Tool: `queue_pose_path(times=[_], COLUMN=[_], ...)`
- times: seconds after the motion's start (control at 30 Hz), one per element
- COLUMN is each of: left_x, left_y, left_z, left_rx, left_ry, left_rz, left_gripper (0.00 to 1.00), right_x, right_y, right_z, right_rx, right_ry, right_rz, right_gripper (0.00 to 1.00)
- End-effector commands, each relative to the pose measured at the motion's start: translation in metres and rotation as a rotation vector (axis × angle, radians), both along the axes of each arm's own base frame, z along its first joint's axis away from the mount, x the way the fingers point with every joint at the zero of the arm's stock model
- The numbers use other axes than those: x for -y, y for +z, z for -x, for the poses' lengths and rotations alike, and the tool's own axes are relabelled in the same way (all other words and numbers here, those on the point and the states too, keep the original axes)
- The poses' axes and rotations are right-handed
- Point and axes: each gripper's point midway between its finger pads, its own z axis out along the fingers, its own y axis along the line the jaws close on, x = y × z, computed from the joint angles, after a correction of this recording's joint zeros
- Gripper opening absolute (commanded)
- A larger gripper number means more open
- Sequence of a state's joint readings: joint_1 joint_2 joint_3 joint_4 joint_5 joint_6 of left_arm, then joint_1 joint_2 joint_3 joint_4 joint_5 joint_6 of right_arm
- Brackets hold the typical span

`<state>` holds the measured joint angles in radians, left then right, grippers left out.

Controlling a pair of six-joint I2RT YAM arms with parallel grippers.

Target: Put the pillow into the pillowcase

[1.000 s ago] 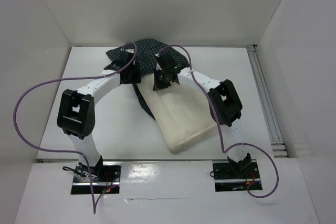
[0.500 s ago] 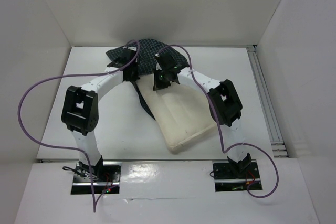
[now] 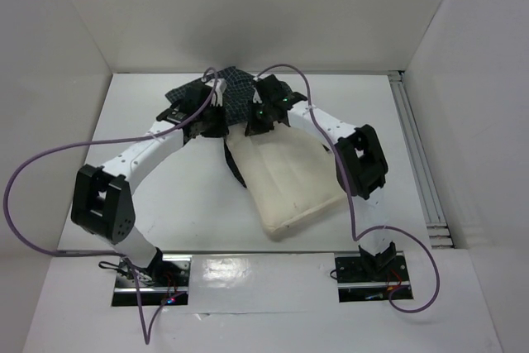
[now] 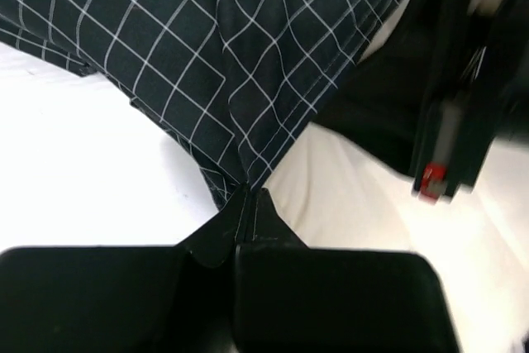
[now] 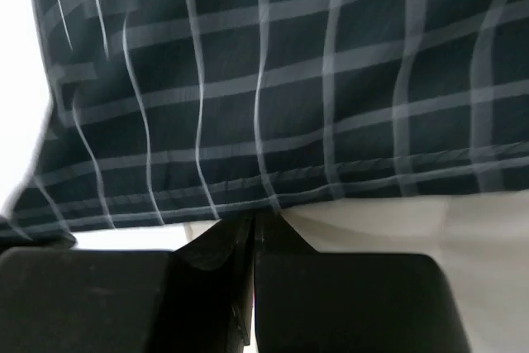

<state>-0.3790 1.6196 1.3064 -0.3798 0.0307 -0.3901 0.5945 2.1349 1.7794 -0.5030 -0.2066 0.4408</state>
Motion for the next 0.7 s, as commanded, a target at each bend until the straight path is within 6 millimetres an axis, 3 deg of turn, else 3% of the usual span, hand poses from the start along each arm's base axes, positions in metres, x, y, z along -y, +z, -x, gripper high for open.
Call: queue_pose_path(times=[0.0,0.03,0.13,0.23,0.37,0.5,0.57,0.6,0.63,0.67], left_x=[0.026,0.027,0.021,0.009,0.010,0.018,0.014,0.008,-0.011,-0.024], left_y=[0.030,0.034,0.017,0.007,0.012,0.035,0.039,0.035,0.035,0.021], left_z=[0.032,0.033,0.049,0.050,0.049,0.050,0.052,0.052,0.047,0.053], left_rx=[0.000,0.006,-0.056,-0.077,-0.079,-0.056,-0.057,-0.067,-0.062,-0.111], left_ry=[-0.117,-0.124,-0.113,-0.064,-0.064,-0.103,-0.070,-0.033,0.063,0.113], left_rz=[0.142,0.151,0.138,0.082,0.083,0.129,0.126,0.105,0.075,0.047], left_gripper=[0.00,0.00,0.00,0.00,0.00,0.00,0.00,0.11,0.26,0.44], right_x=[0.013,0.017,0.016,0.014,0.007,-0.001,-0.005,-0.007,-0.008,-0.007], right_y=[0.071,0.079,0.097,0.108,0.114,0.081,0.079,0.079,0.088,0.091], right_z=[-0.026,-0.030,-0.027,-0.023,-0.019,-0.030,-0.032,-0.030,-0.028,-0.027], right_rx=[0.150,0.163,0.183,0.196,0.214,0.186,0.161,0.155,0.173,0.182], right_ry=[-0.080,-0.098,-0.108,-0.106,-0.090,-0.098,-0.080,-0.068,-0.057,-0.056], right_rz=[-0.095,-0.112,-0.159,-0.200,-0.236,-0.226,-0.252,-0.260,-0.281,-0.287], right_gripper=[0.00,0.00,0.00,0.00,0.00,0.00,0.00,0.00,0.00,0.00])
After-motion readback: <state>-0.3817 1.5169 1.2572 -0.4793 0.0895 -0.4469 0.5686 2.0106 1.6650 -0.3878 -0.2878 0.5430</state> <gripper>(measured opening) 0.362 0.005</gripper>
